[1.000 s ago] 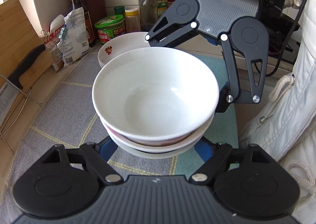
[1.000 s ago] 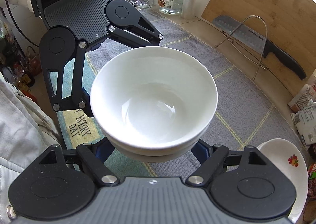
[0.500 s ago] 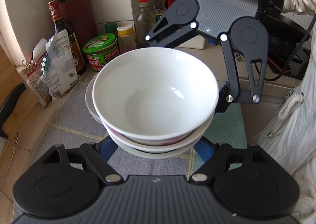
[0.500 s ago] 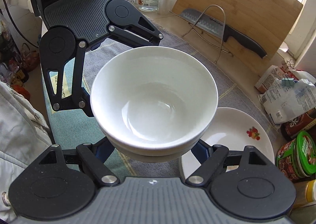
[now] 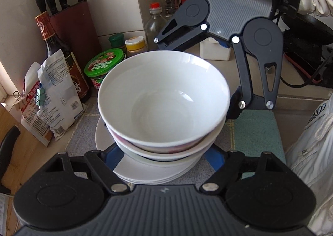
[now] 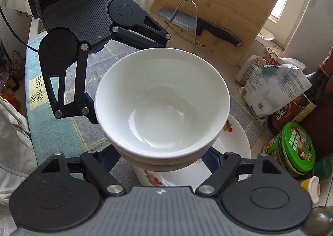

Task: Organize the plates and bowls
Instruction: 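Carry the bowl stack with both grippers toward the floral plate stack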

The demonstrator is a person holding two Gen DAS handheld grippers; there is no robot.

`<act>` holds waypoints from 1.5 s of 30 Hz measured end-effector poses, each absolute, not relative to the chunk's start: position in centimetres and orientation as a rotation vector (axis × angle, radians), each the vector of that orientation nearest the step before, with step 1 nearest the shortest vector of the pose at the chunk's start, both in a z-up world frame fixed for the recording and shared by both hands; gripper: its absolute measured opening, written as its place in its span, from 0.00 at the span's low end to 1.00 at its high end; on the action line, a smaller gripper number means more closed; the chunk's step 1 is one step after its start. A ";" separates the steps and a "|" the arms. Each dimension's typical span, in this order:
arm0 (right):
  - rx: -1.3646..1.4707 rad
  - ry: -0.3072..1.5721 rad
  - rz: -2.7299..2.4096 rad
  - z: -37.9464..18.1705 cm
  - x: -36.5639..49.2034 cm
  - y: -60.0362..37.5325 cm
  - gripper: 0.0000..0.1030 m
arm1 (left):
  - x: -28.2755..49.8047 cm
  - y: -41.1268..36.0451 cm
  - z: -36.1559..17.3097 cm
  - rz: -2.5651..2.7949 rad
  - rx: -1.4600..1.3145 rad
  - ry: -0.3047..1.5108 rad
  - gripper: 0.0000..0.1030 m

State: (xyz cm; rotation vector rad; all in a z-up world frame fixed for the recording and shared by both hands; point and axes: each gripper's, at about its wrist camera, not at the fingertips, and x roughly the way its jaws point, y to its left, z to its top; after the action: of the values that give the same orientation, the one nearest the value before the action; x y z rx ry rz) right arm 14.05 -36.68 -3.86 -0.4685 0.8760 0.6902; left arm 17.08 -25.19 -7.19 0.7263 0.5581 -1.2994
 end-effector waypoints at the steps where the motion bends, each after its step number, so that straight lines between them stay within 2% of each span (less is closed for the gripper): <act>1: -0.467 0.877 0.687 -3.9 14.2 -36.9 0.84 | 17.4 -25.5 -7.3 -1.299 0.730 0.559 0.81; 18: -0.463 0.903 0.668 -5.5 16.2 -39.5 0.84 | 20.1 -28.2 -9.0 -1.300 0.742 0.575 0.81; 45: -0.443 0.951 0.677 -6.7 17.9 -39.8 0.84 | 21.3 -28.5 -9.8 -1.296 0.707 0.621 0.81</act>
State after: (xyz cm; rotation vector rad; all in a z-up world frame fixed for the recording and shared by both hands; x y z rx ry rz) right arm 17.85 -39.84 -6.66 -0.4429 0.9509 0.6765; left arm 21.35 -28.47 -9.79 0.7066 0.6211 -1.2962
